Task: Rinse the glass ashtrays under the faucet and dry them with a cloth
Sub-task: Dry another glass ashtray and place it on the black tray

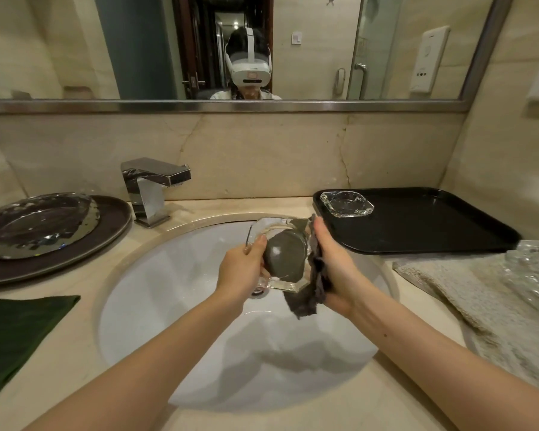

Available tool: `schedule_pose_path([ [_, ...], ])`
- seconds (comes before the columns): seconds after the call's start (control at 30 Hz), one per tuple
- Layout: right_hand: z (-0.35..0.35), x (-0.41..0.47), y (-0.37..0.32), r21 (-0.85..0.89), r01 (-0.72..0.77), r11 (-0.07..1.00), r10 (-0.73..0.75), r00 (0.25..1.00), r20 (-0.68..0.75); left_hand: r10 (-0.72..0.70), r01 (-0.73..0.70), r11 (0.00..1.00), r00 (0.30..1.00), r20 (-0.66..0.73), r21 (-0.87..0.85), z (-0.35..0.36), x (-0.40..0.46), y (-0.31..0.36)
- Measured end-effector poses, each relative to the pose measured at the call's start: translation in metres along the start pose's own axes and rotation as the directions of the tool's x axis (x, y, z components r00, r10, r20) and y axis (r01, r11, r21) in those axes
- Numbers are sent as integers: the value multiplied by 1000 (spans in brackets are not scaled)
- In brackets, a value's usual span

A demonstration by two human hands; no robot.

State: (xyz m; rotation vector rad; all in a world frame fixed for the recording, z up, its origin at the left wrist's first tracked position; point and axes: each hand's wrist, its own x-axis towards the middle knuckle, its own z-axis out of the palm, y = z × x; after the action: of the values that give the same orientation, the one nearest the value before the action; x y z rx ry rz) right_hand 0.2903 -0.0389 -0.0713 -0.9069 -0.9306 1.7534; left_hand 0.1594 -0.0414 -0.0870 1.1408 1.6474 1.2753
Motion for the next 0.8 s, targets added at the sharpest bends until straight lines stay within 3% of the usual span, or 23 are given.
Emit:
schedule_pose_path([
  [0.1, 2, 4, 0, -223, 103, 969, -133, 983, -125, 17, -18, 1000, 999, -43, -1, -6, 2, -1],
  [0.17, -1, 6, -3, -227, 115, 967, -151, 978, -147, 6, -6, 1000, 999, -32, -4, -2, 0, -2],
  [0.3, -1, 1, -10, 157, -11, 988, 2, 998, 61, -10, 12, 999, 999, 35, -42, 14, -7, -2],
  [0.43, -3, 1, -2, 186, -68, 980, 30, 980, 197, -12, 6, 995, 999, -51, -98, 18, -9, -7],
  [0.6, 3, -3, -3, 54, -37, 998, 22, 969, 247, -19, -5, 986, 990, -143, -166, 18, -9, -7],
  [0.73, 8, -9, -1, -201, -29, 979, 83, 960, 266, -80, 43, 979, 980, -181, -200, 18, -3, -10],
  [0.8, 12, -12, 5, -347, 59, 936, 37, 964, 262, -134, 92, 972, 973, -190, -215, 14, 0, -9],
])
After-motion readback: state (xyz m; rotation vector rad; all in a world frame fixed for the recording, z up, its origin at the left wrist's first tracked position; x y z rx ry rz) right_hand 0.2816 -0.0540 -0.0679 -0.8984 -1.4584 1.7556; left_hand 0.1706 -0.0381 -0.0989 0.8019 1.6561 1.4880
